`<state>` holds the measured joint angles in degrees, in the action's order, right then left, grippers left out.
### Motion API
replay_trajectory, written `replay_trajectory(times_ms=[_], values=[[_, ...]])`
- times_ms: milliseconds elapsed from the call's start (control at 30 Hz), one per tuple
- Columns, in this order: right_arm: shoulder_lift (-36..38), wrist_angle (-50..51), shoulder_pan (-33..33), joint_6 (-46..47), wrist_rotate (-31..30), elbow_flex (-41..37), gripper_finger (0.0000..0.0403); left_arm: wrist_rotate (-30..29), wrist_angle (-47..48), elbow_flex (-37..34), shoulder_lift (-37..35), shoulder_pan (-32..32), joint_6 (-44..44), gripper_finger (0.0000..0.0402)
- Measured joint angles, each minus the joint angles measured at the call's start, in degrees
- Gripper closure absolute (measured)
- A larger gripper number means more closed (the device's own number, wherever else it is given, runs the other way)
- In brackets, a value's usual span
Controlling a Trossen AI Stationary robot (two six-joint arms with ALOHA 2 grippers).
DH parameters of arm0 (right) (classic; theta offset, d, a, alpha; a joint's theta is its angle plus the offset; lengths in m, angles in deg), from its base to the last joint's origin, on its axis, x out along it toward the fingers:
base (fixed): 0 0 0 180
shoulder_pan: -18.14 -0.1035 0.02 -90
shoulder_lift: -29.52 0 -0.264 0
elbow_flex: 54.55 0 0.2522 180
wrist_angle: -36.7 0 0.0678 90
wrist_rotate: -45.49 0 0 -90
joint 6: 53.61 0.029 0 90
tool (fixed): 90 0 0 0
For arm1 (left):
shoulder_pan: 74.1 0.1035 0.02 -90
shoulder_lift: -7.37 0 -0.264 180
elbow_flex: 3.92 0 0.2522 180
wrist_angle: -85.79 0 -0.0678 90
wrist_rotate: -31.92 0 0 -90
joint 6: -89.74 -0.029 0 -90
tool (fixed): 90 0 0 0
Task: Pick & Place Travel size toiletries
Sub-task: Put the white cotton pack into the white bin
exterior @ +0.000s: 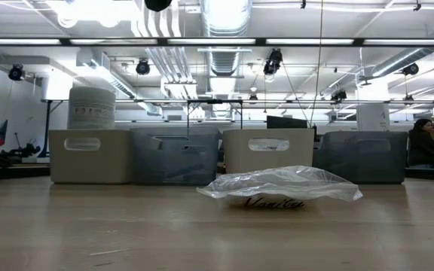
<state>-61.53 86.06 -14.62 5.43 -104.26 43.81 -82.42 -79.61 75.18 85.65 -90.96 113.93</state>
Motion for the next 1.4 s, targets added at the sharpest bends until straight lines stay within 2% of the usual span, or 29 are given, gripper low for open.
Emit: replay_trajectory(times_ms=[133, 267, 467, 733, 900, 1100, 1233, 1400], values=[[-0.2, -1.6, 0.3, -5.5, 0.0, 0.0, 0.0039, 0.0, 0.0, 0.0, 0.0, 0.0, -0.6, 0.0401], [-0.2, -1.6, 0.6, -5.7, 1.2, 0.0, 0.0056, 0.0, 0.0, 0.0, 0.0, 0.0, -1.5, 0.0401], [-0.2, -1.6, 2.4, -2.6, 5.5, 0.0, 0.0112, 0.7, 0.0, 0.1, 0.0, 0.0, -1.6, 0.0393], [-0.2, -1.6, 3.1, -2.4, 6.3, 0.0, 0.0208, 1.8, 0.0, 0.1, 0.0, 0.0, -2.9, 0.0381], [-0.2, -1.5, 3.2, -2.2, 8.0, -0.1, 0.0282, 1.8, 2.4, 0.1, 0.0, 0.0, -2.7, 0.0337], [-0.2, -0.8, 3.4, -0.5, 8.3, -0.3, 0.0360, 1.7, 6.7, 0.1, 0.0, -0.1, -2.6, 0.0265], [-0.1, 2.0, 4.1, 3.1, 9.3, -0.3, 0.0371, 1.8, 7.9, 0.1, -0.1, -0.1, -3.2, 0.0216], [-0.1, 5.8, 5.3, 7.8, 10.7, -0.5, 0.0352, 1.8, 8.6, 0.1, -0.7, -0.1, -7.3, 0.0162]])
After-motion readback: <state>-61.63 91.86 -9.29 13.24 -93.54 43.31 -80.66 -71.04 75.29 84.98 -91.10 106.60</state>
